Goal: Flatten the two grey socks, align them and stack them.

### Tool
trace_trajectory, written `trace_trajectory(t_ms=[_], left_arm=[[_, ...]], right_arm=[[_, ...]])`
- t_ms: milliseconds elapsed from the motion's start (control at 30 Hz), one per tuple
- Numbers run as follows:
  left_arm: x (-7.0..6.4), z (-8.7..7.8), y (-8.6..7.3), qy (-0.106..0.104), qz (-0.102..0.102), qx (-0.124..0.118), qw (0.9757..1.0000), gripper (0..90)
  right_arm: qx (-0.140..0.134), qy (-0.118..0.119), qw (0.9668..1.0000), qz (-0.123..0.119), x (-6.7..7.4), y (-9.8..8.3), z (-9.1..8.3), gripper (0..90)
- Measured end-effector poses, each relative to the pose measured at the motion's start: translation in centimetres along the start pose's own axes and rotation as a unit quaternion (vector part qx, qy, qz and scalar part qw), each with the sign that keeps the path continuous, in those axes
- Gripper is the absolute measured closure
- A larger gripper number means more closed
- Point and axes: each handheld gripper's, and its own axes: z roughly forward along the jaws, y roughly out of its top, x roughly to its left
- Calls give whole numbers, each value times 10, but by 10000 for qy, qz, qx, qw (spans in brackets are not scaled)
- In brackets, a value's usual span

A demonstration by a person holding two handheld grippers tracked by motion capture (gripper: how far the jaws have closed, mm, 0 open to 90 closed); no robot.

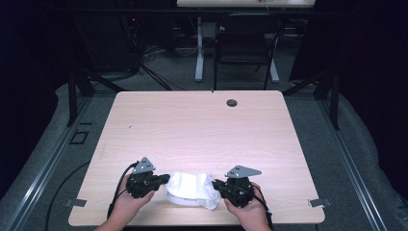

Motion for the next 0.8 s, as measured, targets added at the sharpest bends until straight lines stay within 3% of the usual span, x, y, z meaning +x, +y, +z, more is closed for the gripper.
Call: trace_trajectory(t_ms=[367,800], left_arm=[[-5,-2,-12,-5,-24,31,10000,892],[-5,8,-18,-11,-49,100,9999,891]], right_arm=[[59,-17,10000,40,2,-10,-1,865],[159,-24,9998,153,-4,-21,6,865]])
